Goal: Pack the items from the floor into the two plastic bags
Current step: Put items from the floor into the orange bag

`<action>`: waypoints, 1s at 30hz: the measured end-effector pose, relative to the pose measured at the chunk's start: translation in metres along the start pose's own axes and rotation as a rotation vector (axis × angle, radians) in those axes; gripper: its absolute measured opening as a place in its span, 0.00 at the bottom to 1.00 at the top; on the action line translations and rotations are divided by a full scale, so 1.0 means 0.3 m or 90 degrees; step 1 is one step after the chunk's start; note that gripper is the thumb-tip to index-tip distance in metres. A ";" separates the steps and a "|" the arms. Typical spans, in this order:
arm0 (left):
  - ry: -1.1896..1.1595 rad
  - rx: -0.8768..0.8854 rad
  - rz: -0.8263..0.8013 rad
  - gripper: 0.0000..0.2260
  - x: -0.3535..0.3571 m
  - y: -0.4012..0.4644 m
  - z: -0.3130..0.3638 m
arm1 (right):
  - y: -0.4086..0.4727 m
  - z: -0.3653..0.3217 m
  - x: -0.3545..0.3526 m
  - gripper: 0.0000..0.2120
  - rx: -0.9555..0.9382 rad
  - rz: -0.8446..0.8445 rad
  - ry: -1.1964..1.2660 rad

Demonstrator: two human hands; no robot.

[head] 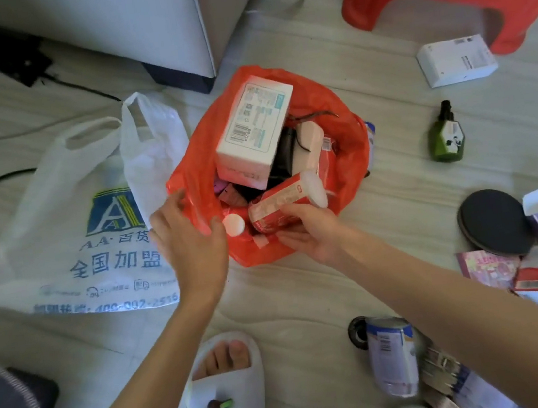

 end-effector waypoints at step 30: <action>-0.104 -0.125 -0.118 0.03 -0.057 0.008 -0.047 | -0.015 -0.228 -0.278 0.17 -0.345 0.361 -0.388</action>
Point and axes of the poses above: each hand's wrist, its own y-axis towards the middle knuckle, its own x-axis out of the palm, z = x × y, the point moved 6 cm from there along y, towards the middle knuckle, and after that the axes turned 2 degrees about -x, right-handed, at the moved point
